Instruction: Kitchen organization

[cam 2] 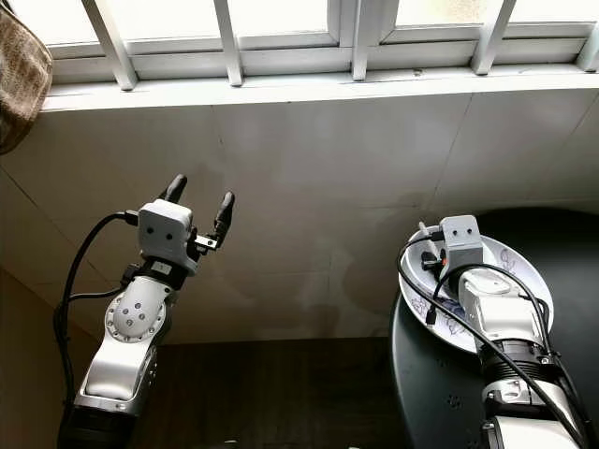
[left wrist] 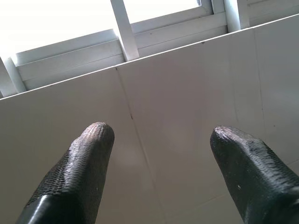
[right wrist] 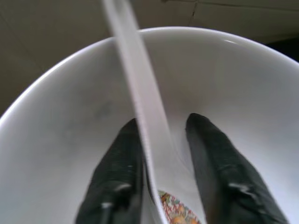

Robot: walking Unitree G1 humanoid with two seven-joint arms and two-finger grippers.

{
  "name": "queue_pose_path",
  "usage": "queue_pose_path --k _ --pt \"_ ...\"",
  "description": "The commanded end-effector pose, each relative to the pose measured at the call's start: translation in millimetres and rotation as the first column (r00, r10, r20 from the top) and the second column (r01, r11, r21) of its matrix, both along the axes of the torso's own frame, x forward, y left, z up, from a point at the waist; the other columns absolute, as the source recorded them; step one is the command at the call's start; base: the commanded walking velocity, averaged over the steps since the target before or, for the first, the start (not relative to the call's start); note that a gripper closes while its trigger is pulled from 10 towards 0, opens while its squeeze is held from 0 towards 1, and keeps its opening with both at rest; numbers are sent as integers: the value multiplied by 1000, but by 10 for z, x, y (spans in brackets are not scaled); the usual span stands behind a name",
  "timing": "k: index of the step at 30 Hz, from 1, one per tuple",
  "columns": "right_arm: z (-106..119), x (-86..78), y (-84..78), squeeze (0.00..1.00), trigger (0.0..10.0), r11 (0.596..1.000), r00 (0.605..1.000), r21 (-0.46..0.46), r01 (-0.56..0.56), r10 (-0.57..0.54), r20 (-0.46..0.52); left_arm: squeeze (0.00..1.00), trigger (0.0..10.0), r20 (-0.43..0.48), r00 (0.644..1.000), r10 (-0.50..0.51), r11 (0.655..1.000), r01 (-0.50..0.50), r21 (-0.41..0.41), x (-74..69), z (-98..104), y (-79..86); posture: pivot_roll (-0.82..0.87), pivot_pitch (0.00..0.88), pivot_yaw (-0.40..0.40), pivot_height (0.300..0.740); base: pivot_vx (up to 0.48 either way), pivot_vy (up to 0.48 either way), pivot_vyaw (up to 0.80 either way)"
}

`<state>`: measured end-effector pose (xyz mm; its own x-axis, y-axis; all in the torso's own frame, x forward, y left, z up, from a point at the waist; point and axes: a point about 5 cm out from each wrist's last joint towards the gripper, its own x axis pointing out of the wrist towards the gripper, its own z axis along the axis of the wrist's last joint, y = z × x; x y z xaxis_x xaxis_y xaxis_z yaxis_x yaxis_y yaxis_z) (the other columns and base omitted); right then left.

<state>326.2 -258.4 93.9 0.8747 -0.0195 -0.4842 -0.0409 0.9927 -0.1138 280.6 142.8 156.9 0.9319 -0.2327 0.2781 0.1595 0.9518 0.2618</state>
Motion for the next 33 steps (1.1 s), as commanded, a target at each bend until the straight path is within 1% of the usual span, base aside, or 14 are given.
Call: queue_pose_path --k 1,7,8,11,15,16,22,23,25,28,30,31,32,33 --pt "-46 -18 11 0 0 1000 1000 -7 10 -10 -7 0 10000 3 1000 -4 1000 4 10 -4 -4 -10 -7 14 10 740 0 0 0" --pt "86 20 101 0 0 996 997 -86 6 2 83 0 10000 0 1000 -8 1000 8 8 -1 -7 -22 -9 19 11 740 0 0 0" --pt "143 27 109 0 0 992 992 -122 24 -9 127 0 10000 0 1000 -8 1000 8 8 -2 -8 -21 -9 20 11 740 0 0 0" --pt "219 39 109 0 0 987 985 -151 48 -21 174 0 10000 0 1000 -8 1000 8 7 -1 -8 -22 -11 22 10 740 0 0 0" --pt "441 48 194 0 0 978 950 -180 104 -43 311 0 10000 -3 1000 -10 1000 10 4 -3 -16 -27 -17 24 9 740 0 0 0" --pt "441 48 194 0 0 978 950 -180 104 -43 311 0 10000 -3 1000 -10 1000 10 4 -3 -16 -27 -17 24 9 740 0 0 0" --pt "581 5 247 0 0 961 900 -212 178 -72 431 0 10000 -4 1000 -12 1000 12 4 -4 -18 -34 -15 26 8 740 0 0 0" --pt "636 -9 281 0 0 958 876 -213 191 -69 477 0 10000 -3 1000 -9 1000 9 5 -3 -18 -25 -15 26 8 740 0 0 0" --pt "659 -17 299 0 0 958 865 -212 195 -66 497 0 10000 -3 1000 -8 1000 8 5 -3 -19 -22 -15 26 8 740 0 0 0" --pt "756 -35 404 0 0 966 820 -185 179 -43 571 0 10000 -1 1000 -6 1000 6 5 -6 -15 -19 -14 28 10 740 0 0 0" --pt "825 -55 553 0 0 977 787 -169 130 2 617 0 10000 4 1000 -1 1000 1 -1 -7 -7 -18 -14 28 12 740 0 0 0" --pt "828 -58 571 0 0 978 785 -169 124 7 619 0 10000 4 1000 0 1000 0 -2 -6 -6 -17 -14 28 12 740 0 0 0" --pt "829 -67 628 0 10000 979 781 -179 99 35 623 0 10000 -5 1000 8 1000 -8 -11 2 -11 -8 -12 29 13 740 0 0 0" --pt "833 -83 696 0 10000 980 771 -185 72 63 633 0 10000 -22 1000 18 999 -18 -30 15 -19 8 -12 29 13 740 0 0 0"
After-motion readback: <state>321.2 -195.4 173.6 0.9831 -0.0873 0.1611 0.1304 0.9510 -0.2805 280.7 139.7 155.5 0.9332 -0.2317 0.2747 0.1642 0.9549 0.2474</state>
